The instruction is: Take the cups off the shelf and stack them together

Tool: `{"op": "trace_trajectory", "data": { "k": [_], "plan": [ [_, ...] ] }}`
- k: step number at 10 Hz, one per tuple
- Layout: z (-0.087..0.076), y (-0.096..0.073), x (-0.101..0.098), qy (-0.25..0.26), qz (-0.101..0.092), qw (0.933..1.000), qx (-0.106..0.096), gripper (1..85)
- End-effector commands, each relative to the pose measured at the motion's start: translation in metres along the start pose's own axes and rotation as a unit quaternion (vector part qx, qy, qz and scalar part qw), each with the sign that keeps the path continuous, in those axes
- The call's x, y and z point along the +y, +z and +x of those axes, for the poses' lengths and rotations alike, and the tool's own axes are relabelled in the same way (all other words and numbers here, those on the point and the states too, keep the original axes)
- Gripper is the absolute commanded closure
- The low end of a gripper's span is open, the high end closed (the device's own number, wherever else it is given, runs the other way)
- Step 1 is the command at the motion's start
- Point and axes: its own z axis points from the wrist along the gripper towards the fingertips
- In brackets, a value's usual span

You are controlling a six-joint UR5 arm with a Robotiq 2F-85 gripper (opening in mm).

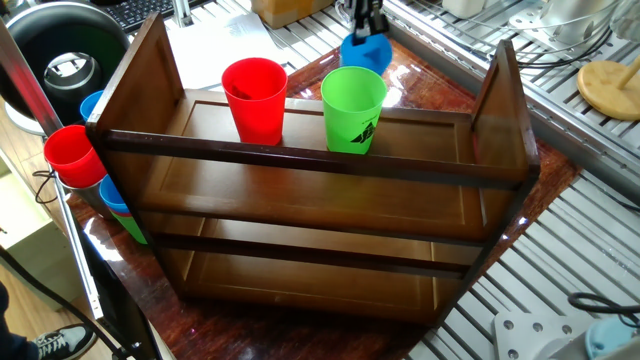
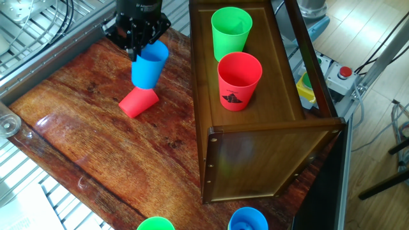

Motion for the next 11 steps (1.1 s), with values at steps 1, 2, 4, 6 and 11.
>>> {"op": "trace_trajectory", "data": {
  "k": [1, 2, 4, 6, 11],
  "plan": [
    [0.016, -0.008, 0.011, 0.075, -0.017, 0.9966, 0.029, 84.3],
    [0.017, -0.008, 0.008, 0.097, -0.011, 0.9948, 0.03, 84.3],
    [0.015, -0.008, 0.007, 0.074, -0.01, 0.9969, 0.025, 84.3],
    [-0.004, 0.003, -0.004, 0.022, -0.019, 0.9995, -0.015, 84.3],
    [-0.027, 0.078, -0.05, -0.009, -0.011, 0.9987, -0.05, 84.3]
  ]
}}
